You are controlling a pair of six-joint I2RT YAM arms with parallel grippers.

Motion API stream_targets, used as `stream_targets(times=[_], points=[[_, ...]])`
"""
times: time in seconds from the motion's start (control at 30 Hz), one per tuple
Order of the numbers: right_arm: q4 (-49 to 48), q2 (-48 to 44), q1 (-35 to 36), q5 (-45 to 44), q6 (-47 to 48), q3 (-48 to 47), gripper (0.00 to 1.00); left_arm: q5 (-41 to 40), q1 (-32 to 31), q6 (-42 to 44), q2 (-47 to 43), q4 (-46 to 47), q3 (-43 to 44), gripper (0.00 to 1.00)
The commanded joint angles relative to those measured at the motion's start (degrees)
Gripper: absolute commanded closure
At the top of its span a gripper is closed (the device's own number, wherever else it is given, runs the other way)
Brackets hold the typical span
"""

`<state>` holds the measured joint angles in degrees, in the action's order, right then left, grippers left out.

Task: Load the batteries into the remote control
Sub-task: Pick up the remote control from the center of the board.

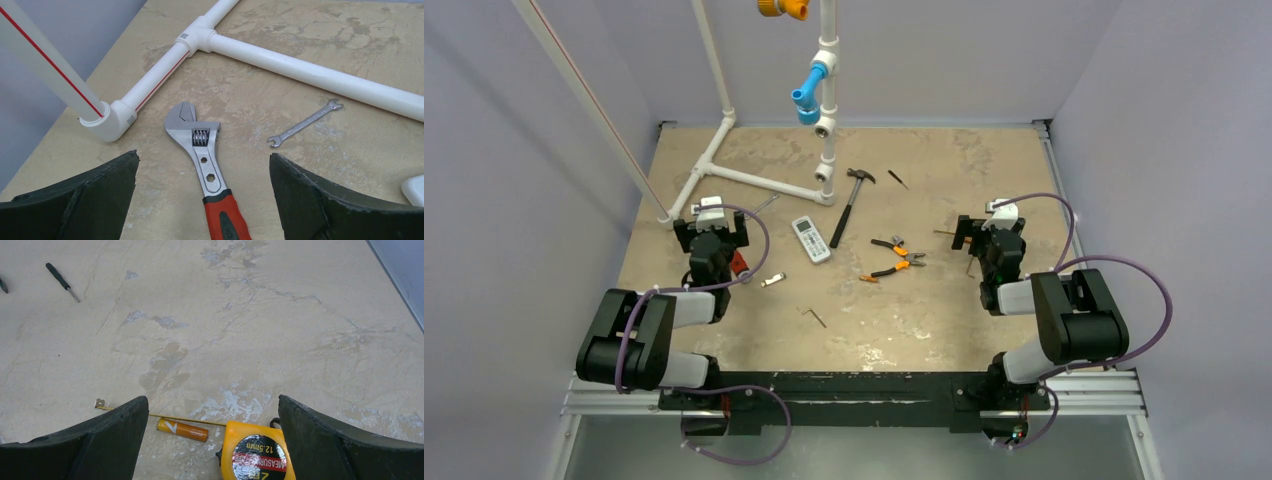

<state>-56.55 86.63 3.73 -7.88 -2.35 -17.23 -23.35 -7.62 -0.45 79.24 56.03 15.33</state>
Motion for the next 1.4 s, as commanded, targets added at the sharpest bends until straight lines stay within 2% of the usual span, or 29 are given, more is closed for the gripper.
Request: stream_targets(times=[0.0, 0.33, 0.47, 0.53, 0.6, 0.67, 0.73, 0.8, 0.9, 0.93, 1.03, 1.13, 1.2, 1.23, 1.3, 1.37], points=[[-1.21, -0.32, -0.12, 0.42, 0.18, -0.7, 0.01, -0.38, 0.41, -1.0, -0.54, 2.12, 0.94, 0.0], [-1.26, -0.3, -0.12, 0.47, 0.11, -0.67, 0.01, -0.64, 0.43, -1.37, -0.73, 1.06, 1.37, 0.0], [-0.56, -3.28, 0.58, -3.27, 0.86, 0.04, 0.01, -1.17, -0.72, 0.06, -3.7, 5.78, -2.18, 0.0], [6.91, -7.97, 1.47, -6.06, 0.37, -1.7, 0.01, -9.17, -4.5, 2.79, -7.49, 4.14, -2.22, 0.0], [15.02, -12.29, 2.18, -7.63, -0.5, -3.82, 0.01, -15.95, -7.52, 4.33, -11.5, -2.45, 0.36, 0.0], [17.81, -15.85, 4.13, -9.77, -1.17, -4.3, 0.01, -20.45, -9.69, 1.54, -15.92, -14.25, 4.57, 0.0], [17.53, -18.81, 6.59, -12.42, -4.09, -4.13, 0.01, -20.48, -10.13, -7.27, -21.28, -31.09, 9.28, 0.0], [22.66, -20.59, 8.05, -11.11, -8.85, -6.91, 0.01, -21.7, -10.18, -15.43, -25.46, -44.75, 13.74, 0.0], [40.49, -20.07, 8.57, -3.5, -13.44, -14.91, 0.01, -20.16, -10.14, -28.16, -30.33, -63.14, 19.58, 0.0], [43.46, -19.12, 8.58, -0.1, -14.71, -16.96, 0.01, -17.67, -10.14, -31.54, -31.91, -68.2, 21.57, 0.0], [44.9, -17.21, 8.49, 7.09, -20.36, -18.64, 0.01, -7.46, -10.14, -35.28, -34.65, -76.98, 25.65, 0.0], [39.28, -16.38, 8.57, 15.7, -20.78, -16.48, 0.01, -2.89, -10.11, -35.35, -37.73, -83.08, 28.3, 0.0], [39.46, -14.34, 10.8, 17.95, -22.16, -18.45, 0.01, -2.03, -10.05, -34.27, -39.35, -86.92, 29.61, 0.0], [41.72, -12.85, 13.87, 17.03, -21.48, -20.71, 0.01, -1.82, -10.05, -34.03, -40.03, -88.81, 30.28, 0.0], [46.6, -9.88, 22.89, 9.66, -17.98, -25.43, 0.01, -1.43, -10.09, -34.14, -41.08, -92.15, 31.33, 0.0], [46.27, -7.63, 29.8, 5.8, -17.22, -27.72, 0.02, 0.54, -10.07, -33.92, -42.3, -93.43, 31.77, 0.0]])
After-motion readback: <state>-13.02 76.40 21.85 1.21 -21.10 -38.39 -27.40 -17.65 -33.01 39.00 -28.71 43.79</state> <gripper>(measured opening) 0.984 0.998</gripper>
